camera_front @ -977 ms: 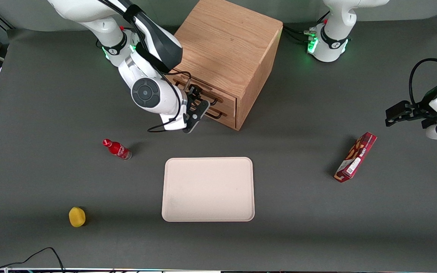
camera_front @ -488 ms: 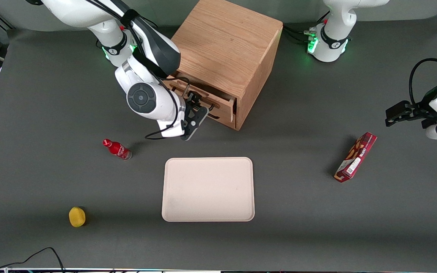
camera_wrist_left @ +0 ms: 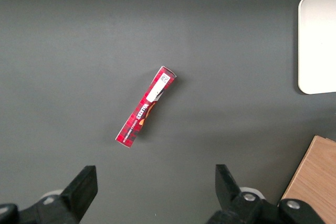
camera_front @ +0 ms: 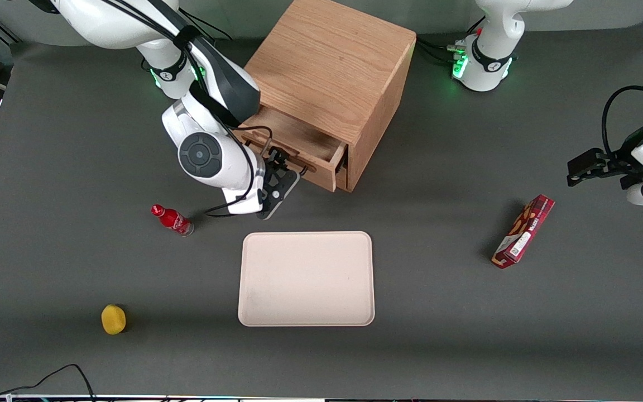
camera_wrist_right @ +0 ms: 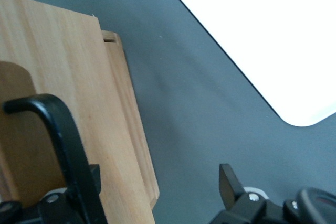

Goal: Open upper drawer
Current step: 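Pull the upper drawer handle outward with the right gripper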

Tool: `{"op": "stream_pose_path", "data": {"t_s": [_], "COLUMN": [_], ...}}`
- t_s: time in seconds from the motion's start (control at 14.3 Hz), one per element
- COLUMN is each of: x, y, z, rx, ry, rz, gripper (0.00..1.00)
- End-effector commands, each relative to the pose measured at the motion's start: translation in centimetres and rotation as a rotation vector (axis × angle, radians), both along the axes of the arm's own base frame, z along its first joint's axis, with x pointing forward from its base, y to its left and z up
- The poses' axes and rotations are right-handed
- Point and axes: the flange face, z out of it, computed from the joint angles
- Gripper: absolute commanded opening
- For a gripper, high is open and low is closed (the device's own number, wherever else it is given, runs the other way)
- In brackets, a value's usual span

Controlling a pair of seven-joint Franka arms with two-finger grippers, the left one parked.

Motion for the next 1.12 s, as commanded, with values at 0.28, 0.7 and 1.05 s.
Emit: {"op": "stream_pose_path", "data": {"t_s": [0.28, 0.7, 1.05], "x": [2.8, 5.5, 7.1], "y": [-1.4, -3.5, -4.6], "z": [-0.6, -0.8, -1.1], "rx": [-0.022, -0.038, -0.044], "ry": [-0.032, -0.065, -0.084], "rz": [-0.005, -0.023, -0.021], "gripper": [1.00, 1.00, 1.00]}}
